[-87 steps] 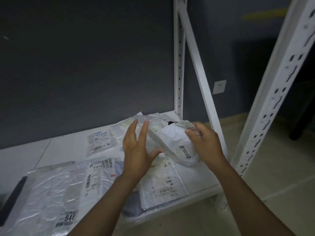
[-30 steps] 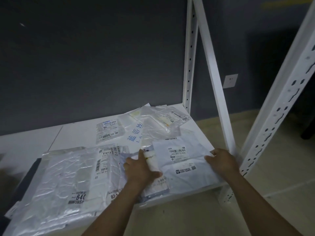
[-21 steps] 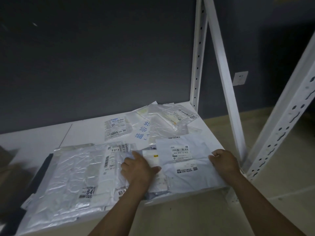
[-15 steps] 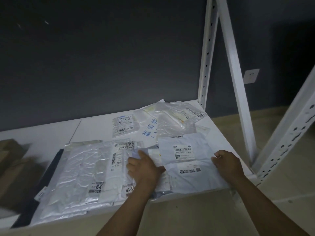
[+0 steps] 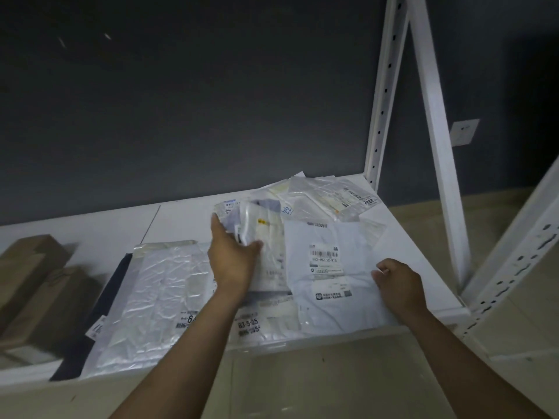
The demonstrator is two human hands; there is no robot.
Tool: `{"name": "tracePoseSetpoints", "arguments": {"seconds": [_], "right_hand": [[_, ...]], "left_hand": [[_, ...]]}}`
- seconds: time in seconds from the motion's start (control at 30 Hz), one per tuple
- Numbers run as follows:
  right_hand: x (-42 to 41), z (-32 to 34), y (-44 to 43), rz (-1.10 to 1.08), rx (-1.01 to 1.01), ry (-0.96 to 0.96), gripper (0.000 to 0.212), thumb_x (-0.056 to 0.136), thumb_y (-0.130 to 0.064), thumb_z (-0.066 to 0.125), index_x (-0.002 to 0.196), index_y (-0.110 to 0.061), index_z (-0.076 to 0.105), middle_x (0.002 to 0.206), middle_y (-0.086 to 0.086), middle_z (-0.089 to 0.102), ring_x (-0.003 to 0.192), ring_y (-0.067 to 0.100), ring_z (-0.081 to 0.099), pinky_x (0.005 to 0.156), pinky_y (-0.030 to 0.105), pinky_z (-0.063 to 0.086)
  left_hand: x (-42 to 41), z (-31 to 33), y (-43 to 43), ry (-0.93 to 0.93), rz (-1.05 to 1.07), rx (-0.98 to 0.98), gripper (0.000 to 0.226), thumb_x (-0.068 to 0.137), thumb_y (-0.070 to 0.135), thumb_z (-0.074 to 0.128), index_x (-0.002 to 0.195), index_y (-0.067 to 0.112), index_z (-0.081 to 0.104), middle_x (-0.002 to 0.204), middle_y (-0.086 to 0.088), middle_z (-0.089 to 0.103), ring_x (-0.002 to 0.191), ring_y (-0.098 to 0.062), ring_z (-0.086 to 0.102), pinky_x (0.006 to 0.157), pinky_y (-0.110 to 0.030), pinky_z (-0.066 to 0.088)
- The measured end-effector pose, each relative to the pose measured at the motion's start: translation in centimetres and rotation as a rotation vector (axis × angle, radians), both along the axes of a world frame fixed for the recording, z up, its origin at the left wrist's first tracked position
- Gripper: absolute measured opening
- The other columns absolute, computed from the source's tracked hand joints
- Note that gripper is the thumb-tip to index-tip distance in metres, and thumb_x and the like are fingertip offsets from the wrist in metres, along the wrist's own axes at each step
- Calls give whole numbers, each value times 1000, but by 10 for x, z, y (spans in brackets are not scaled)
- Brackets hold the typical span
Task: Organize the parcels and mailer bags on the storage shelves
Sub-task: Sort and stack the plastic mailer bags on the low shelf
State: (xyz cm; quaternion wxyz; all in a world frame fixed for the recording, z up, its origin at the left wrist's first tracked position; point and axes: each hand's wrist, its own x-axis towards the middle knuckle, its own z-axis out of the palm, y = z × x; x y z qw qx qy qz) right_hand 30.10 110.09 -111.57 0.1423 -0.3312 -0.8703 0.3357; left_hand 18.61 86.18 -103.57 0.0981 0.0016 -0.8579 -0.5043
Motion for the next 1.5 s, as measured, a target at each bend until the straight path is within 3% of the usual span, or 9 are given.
{"name": "tracePoseSetpoints", "arguments": {"seconds": [0.2,0.33,0.47,0.57,0.67,0.77,0.93,1.2,1.5], "right_hand": [[-3,3,-13,55,80,-134,17,95,-23,52,105,-10,60,107,11,67,89,25,57,71,26,35],[-9,16,-11,43,108,-15,42,91,-37,60,125,-13,54,120,7,59,109,26,57,85,30,43],[-13,36,-7,176,-729,301,49,90,-50,56,126,-17,58,123,3,64,110,19,62,94,36,49],[-8,40,-1,237,-974,305,38,89,-40,63,118,-15,63,109,8,72,100,26,69,89,46,54],[-2,38,9,123,-916,270,22,86,-14,70,106,-8,68,96,11,75,88,28,72,75,42,57],[11,29,23,50,-878,245,20,85,-15,71,104,-10,69,95,10,74,86,29,71,61,37,57],[24,14,34,-10,-679,174,14,84,-12,72,97,-7,71,92,11,73,79,24,69,66,33,56],[12,5,20,51,-514,114,16,89,-10,64,104,-13,60,103,8,66,85,18,61,66,28,46],[5,16,6,11,108,-238,47,89,-31,61,131,-14,46,125,9,55,111,27,54,77,32,43]], "left_hand": [[-5,31,3,191,49,109,104,79,15,78,154,26,7,110,9,53,76,-4,55,74,-22,42],[4,34,21,37,-27,238,82,79,16,77,146,19,29,95,10,55,82,-12,60,74,-25,45],[11,16,44,-300,-144,547,49,76,7,79,117,11,52,101,-4,70,81,-20,69,75,-40,58],[22,2,62,-470,-330,649,23,78,-1,75,91,12,62,83,-5,75,70,-19,72,61,-35,59],[27,-13,75,-507,-396,587,31,82,12,75,110,12,61,99,-5,73,82,-20,72,67,-34,58],[20,-35,71,-333,-259,154,67,88,35,67,142,12,37,120,-4,63,108,-22,61,90,-29,44],[14,-66,44,-277,-189,-500,82,75,45,76,137,7,39,125,-19,55,116,-36,52,98,-38,42],[16,-73,37,-102,-227,-310,41,86,7,58,126,19,62,95,-5,72,86,-20,65,70,-22,43],[-7,-88,9,0,-266,-487,30,86,-5,53,106,5,72,113,-16,66,103,-26,62,96,-25,42]]}}
